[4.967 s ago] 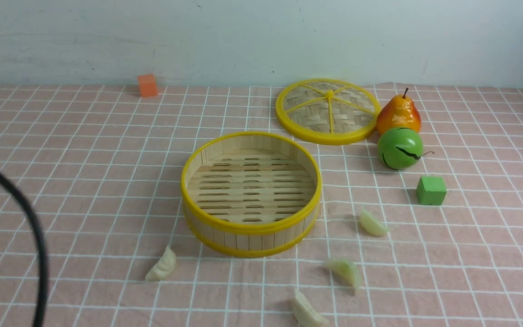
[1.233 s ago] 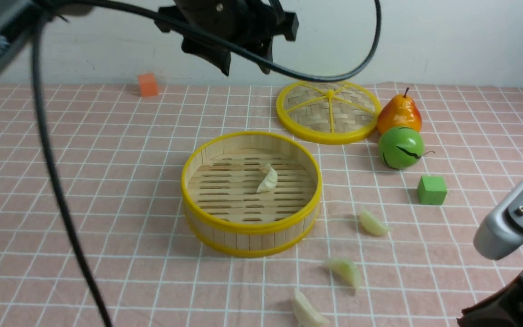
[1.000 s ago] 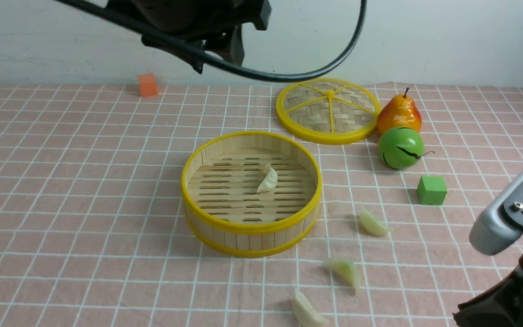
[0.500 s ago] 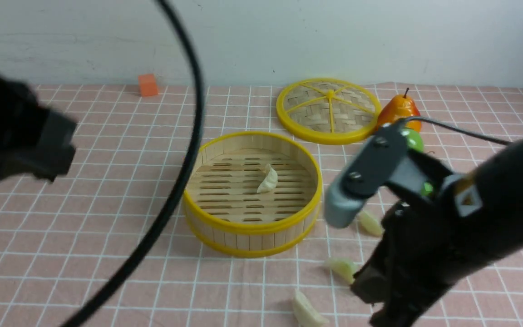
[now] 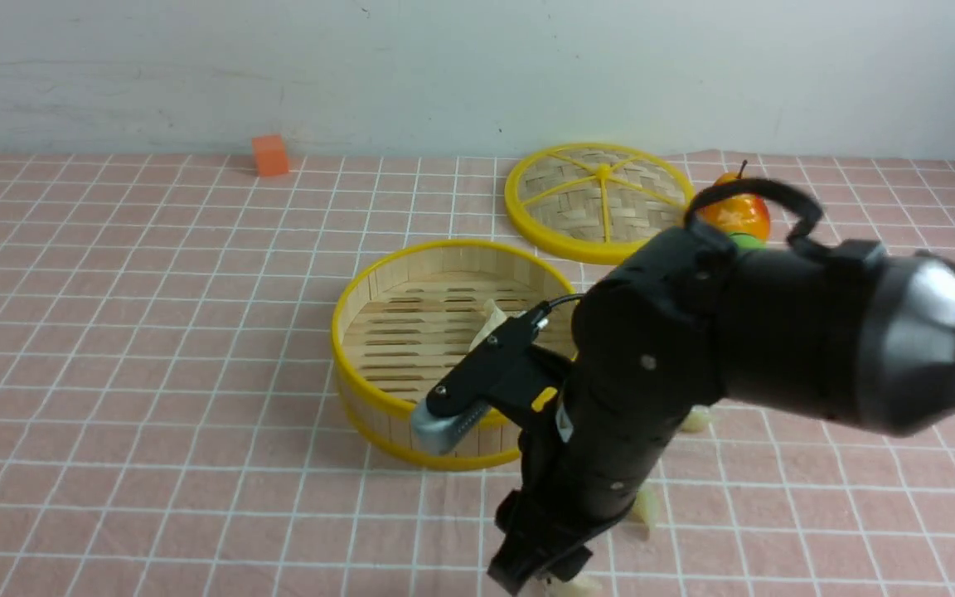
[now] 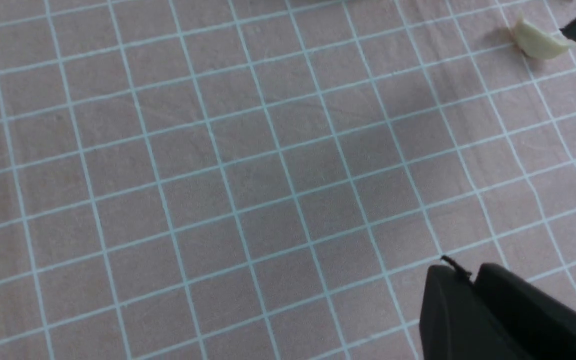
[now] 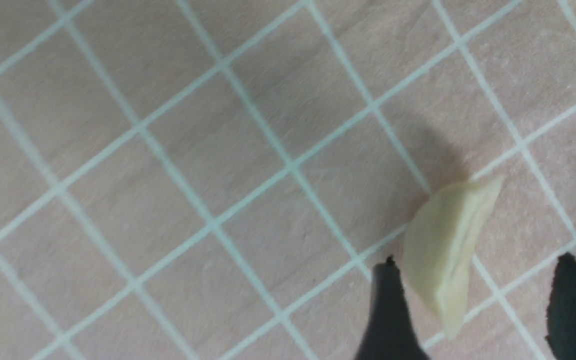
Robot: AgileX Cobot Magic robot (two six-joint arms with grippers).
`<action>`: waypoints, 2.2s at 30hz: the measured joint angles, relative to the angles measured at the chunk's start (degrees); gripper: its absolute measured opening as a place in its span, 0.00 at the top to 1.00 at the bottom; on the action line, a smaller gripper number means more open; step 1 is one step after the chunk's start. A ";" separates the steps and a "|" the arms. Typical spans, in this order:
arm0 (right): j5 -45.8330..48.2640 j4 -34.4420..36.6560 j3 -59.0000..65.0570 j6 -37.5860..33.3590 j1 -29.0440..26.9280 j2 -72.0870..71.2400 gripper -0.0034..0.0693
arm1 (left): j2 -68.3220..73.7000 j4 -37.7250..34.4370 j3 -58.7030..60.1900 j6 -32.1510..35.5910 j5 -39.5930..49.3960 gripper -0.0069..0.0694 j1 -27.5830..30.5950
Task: Put the dumplings into the steamer on the table with the pink tablecloth.
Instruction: 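Reach for and grasp a dumpling lying on the table beside the steamer, then place the dumpling in the bamboo steamer basket with the right gripper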
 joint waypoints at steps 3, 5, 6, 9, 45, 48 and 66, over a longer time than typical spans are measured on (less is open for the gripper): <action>-3.20 -2.28 -0.05 3.20 0.00 2.85 0.24 | -2.03 0.00 2.40 0.00 -0.20 0.83 0.00; -4.62 -3.86 -0.05 5.28 0.00 5.03 0.21 | -2.85 0.00 3.95 0.00 -0.37 0.83 0.00; -4.87 -4.45 -0.05 5.91 0.00 6.00 0.21 | -2.93 0.00 4.62 0.00 -0.36 0.83 0.00; -4.87 -4.85 -0.05 6.93 0.00 7.87 0.23 | -2.93 0.00 5.55 0.00 -0.49 0.83 0.00; -3.18 -6.10 -39.62 13.26 -4.28 24.33 0.63 | -2.93 0.00 5.72 0.00 -4.08 0.80 0.00; -3.36 -6.36 -40.17 15.57 -5.67 26.99 0.63 | -2.93 0.04 5.72 0.00 -4.08 0.79 0.00; 16.13 -4.55 -49.55 10.84 -6.47 21.38 0.14 | -2.93 2.67 5.72 0.00 -4.08 0.78 0.00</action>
